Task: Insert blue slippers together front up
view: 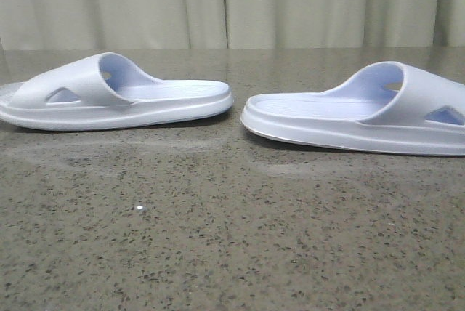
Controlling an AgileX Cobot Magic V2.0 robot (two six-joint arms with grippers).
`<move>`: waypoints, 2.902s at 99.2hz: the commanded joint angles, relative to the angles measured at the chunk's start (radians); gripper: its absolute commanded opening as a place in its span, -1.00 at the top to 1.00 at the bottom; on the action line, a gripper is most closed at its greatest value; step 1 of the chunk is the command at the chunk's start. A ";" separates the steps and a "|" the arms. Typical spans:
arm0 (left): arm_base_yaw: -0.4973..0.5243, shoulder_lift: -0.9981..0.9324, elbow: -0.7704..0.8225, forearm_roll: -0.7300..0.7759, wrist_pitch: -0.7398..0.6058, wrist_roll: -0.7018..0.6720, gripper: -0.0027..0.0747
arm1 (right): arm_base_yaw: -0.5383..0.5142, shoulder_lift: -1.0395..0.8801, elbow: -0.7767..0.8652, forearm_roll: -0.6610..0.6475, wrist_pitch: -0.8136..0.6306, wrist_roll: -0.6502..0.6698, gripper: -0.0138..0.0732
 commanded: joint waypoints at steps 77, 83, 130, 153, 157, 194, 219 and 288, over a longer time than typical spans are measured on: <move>-0.004 -0.029 0.010 -0.008 -0.078 -0.009 0.89 | -0.006 -0.021 0.021 0.001 -0.080 -0.008 0.93; -0.004 -0.029 0.010 -0.008 -0.078 -0.009 0.89 | -0.006 -0.021 0.021 0.001 -0.087 -0.008 0.93; -0.004 -0.029 0.010 -0.008 -0.082 -0.009 0.89 | -0.006 -0.021 0.021 0.001 -0.087 -0.008 0.93; -0.004 -0.029 0.010 -0.008 -0.082 -0.009 0.89 | -0.006 -0.021 0.021 0.001 -0.105 -0.008 0.93; -0.004 -0.029 0.010 -0.008 -0.082 -0.009 0.89 | -0.006 -0.021 0.021 0.001 -0.105 -0.008 0.93; -0.004 -0.029 0.010 -0.202 -0.115 -0.009 0.89 | -0.006 -0.021 0.020 0.003 -0.191 0.009 0.93; -0.004 -0.020 -0.082 -0.626 -0.051 -0.009 0.89 | -0.006 -0.021 -0.086 0.108 -0.086 0.133 0.93; -0.004 0.525 -0.451 -0.809 0.136 -0.009 0.89 | -0.006 0.302 -0.481 0.323 0.205 0.133 0.79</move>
